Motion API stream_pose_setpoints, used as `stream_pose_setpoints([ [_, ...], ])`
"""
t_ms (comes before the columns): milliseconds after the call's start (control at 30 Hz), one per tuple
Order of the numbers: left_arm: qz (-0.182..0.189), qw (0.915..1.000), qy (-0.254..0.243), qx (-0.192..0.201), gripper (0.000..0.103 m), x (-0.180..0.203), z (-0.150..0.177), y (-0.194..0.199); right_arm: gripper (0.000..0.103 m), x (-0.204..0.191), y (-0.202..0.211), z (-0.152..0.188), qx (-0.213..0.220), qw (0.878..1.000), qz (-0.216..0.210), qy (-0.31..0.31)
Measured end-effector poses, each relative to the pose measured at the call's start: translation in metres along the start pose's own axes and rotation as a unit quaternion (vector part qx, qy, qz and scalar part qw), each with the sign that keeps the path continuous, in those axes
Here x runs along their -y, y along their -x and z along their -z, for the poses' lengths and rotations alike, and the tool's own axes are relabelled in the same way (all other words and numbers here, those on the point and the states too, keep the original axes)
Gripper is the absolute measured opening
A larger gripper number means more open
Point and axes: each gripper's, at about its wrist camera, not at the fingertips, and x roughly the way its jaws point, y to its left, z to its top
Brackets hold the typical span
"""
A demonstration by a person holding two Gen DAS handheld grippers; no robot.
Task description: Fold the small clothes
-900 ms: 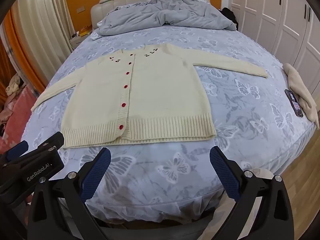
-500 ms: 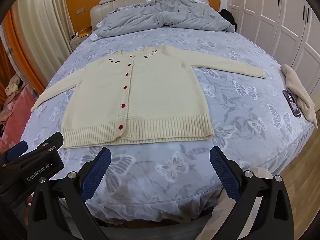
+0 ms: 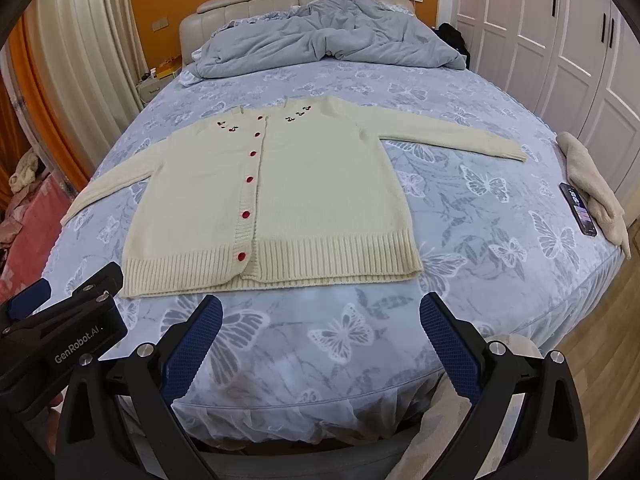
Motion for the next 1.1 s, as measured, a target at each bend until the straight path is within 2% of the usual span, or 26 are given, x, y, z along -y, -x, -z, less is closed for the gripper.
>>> stream_pose_setpoints([
  [1100,-0.004,0.9999,0.000,0.013,0.091,-0.001,0.002,0.013,0.098,0.001,0.014,0.004,0.011,1.000,0.005,0.000],
])
